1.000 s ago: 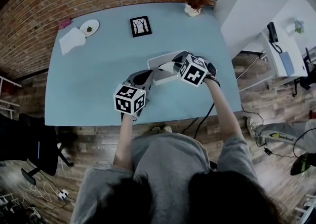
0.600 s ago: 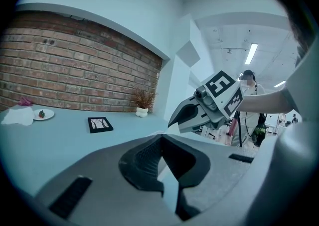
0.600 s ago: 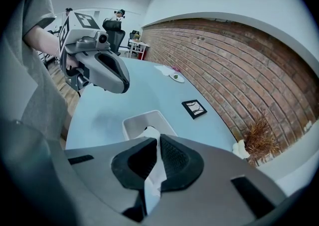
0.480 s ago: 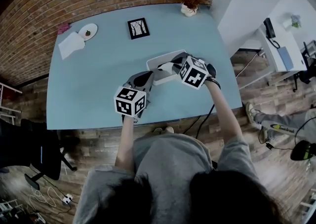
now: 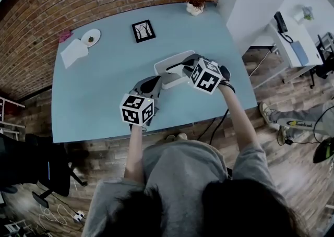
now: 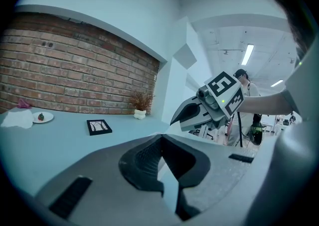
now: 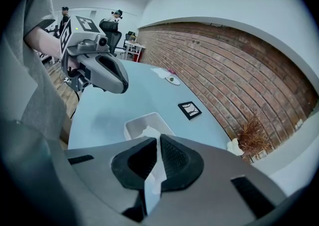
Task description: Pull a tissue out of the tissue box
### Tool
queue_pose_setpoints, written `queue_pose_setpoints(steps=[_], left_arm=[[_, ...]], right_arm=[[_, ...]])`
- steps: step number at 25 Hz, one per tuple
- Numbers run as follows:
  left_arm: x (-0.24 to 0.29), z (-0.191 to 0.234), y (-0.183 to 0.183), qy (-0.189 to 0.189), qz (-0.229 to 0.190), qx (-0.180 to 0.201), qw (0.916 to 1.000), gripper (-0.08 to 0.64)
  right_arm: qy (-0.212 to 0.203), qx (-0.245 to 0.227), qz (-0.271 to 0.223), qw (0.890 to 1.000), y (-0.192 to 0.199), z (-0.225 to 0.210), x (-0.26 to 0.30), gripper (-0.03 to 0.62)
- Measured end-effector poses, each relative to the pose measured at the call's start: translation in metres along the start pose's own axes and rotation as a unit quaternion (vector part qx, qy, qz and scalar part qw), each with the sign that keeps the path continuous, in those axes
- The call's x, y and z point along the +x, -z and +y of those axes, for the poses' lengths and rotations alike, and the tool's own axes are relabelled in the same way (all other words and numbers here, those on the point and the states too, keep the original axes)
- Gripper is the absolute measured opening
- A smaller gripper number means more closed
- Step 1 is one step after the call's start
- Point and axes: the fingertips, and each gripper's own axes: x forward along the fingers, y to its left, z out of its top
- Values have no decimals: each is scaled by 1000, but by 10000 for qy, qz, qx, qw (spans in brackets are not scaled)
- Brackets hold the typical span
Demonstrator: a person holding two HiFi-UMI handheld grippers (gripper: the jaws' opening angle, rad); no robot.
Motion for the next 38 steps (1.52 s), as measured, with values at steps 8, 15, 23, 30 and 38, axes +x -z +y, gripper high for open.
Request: queue_pose_setpoints(steps=[8, 15, 23, 30, 38], left_arm=[[-7, -6, 0, 97, -35, 55, 9999, 3], [-11, -11, -1, 230, -46, 105, 9997, 3], [-13, -16, -1, 387, -59, 134, 9991, 3], [-16, -19, -4, 510, -116, 189, 9985, 3], [-18, -24, -9, 662, -206, 298, 9971, 3]], right_arm=[[232, 158, -22, 9996, 4, 2, -11, 2], [476, 286, -29, 9985, 4, 1, -21, 2], [791, 468, -78, 9957, 2, 0, -28, 2], [1082, 679, -144, 9917, 3, -2, -37, 2], [1388, 846, -218, 9865, 4, -3, -48, 2]])
